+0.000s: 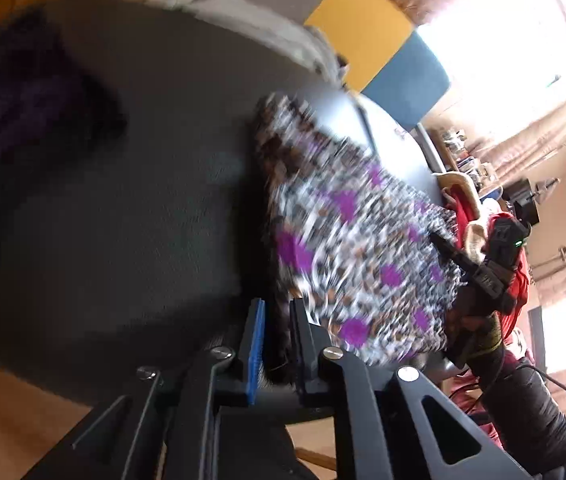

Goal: Fold clothes

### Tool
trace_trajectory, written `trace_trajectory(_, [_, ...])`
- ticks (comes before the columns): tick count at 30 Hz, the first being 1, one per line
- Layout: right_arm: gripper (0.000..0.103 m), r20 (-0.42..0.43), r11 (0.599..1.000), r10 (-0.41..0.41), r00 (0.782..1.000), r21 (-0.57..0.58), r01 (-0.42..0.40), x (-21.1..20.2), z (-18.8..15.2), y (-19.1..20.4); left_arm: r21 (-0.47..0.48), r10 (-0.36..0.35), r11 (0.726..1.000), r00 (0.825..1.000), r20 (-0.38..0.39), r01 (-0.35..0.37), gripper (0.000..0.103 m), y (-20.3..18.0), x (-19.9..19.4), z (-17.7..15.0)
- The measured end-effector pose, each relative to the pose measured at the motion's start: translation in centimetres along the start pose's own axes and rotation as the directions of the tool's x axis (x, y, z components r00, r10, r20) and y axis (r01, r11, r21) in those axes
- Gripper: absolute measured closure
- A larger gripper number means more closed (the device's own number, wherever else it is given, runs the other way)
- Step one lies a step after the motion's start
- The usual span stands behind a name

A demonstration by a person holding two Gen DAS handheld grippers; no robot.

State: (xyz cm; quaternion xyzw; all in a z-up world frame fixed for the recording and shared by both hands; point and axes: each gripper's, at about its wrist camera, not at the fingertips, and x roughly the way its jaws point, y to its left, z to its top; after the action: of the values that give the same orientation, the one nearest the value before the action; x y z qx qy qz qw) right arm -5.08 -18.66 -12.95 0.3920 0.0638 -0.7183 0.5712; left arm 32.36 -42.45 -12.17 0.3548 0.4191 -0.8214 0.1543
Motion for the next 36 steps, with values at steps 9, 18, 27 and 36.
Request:
trace_trajectory(9, [0.0, 0.011, 1.0, 0.024, 1.0, 0.018, -0.024, -0.2, 0.0, -0.4, -0.269, -0.263, 0.928, 0.965, 0.017, 0.258, 0.077, 3.3, 3.7, 6.7])
trace_trajectory(18, [0.0, 0.026, 0.997, 0.06, 0.998, 0.042, -0.062, -0.5, 0.0, -1.0, -0.317, -0.212, 0.927, 0.977, 0.001, 0.201, 0.075, 4.4, 7.7, 12.9])
trace_trajectory(27, [0.0, 0.032, 0.996, 0.075, 0.997, 0.05, -0.077, -0.6, 0.0, -1.3, -0.146, -0.103, 0.982, 0.988, 0.118, 0.12, 0.074, 4.0, 1.5, 14.0])
trace_trajectory(36, [0.0, 0.029, 0.996, 0.072, 0.997, 0.046, -0.074, -0.6, 0.1, -1.3, 0.186, 0.158, 0.971, 0.987, -0.028, -0.15, 0.074, 1.9, 4.8, 9.8])
